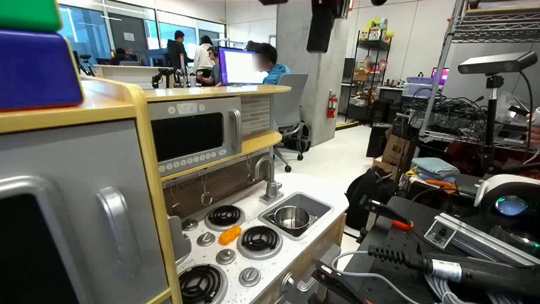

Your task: Pick the object and put it in the pot in the sink

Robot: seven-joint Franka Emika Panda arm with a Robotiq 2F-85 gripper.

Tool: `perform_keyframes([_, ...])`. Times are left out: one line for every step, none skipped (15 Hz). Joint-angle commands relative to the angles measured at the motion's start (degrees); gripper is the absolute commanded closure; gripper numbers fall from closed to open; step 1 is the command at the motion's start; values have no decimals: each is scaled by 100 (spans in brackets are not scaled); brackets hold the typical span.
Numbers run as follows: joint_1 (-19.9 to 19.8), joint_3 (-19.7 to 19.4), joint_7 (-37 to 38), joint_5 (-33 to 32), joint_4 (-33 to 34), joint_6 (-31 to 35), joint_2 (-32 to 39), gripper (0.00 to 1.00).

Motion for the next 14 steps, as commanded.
perform_keyframes([-74, 65, -23, 29, 13, -22, -2, 0])
perform_keyframes([-113, 140, 104, 5, -45, 291, 68, 0])
perform_keyframes([-141, 172, 194, -23, -33, 313, 213, 0])
perform_keyframes([-215, 235, 385, -60, -101, 577, 430, 0])
perform_keyframes([-321, 278, 629, -134, -166, 786, 670, 0])
perform_keyframes([-410, 324, 873, -209, -240, 1017, 878, 0])
perform_keyframes([-495, 339, 1094, -271, -295, 1200, 1142, 0])
perform_keyframes([-586, 354, 1301, -374, -350, 1486, 1442, 0])
perform_keyframes([-697, 340, 1596, -567, -373, 1775, 1820, 0])
perform_keyframes([-775, 307, 1860, -737, -340, 1913, 2070, 0])
perform_keyframes([-861, 254, 2150, -965, -324, 2088, 2305, 0])
perform_keyframes([-939, 185, 2458, -1199, -271, 2264, 2548, 0])
perform_keyframes([-1008, 92, 2749, -1418, -233, 2468, 2769, 0])
perform_keyframes([-1057, -9, 3063, -1643, -191, 2660, 2956, 0])
